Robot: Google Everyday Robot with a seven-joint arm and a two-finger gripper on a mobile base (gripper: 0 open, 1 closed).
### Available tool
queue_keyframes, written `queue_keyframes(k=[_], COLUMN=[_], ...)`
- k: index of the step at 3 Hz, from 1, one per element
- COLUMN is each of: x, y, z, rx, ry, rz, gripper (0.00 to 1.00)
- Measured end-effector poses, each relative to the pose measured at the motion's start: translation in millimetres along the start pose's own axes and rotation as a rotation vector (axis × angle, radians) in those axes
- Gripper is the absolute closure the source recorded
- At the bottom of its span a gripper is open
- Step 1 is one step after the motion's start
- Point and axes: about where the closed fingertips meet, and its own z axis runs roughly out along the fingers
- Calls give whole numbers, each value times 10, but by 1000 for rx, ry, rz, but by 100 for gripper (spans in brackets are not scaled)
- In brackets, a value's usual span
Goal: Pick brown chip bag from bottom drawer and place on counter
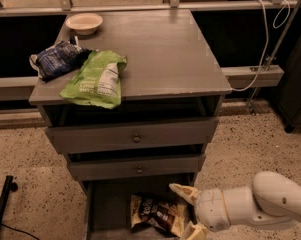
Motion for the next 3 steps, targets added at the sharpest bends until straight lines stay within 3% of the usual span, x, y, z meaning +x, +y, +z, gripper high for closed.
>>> queue_keyframes(k=[1,2,3], x=[370,556,558], y=[-515,-598,-593], z=[433,653,658], rx=[-37,-60,-61], ry=[-29,-81,-81], rz=[-137,-151,-151], gripper=[0,0,0])
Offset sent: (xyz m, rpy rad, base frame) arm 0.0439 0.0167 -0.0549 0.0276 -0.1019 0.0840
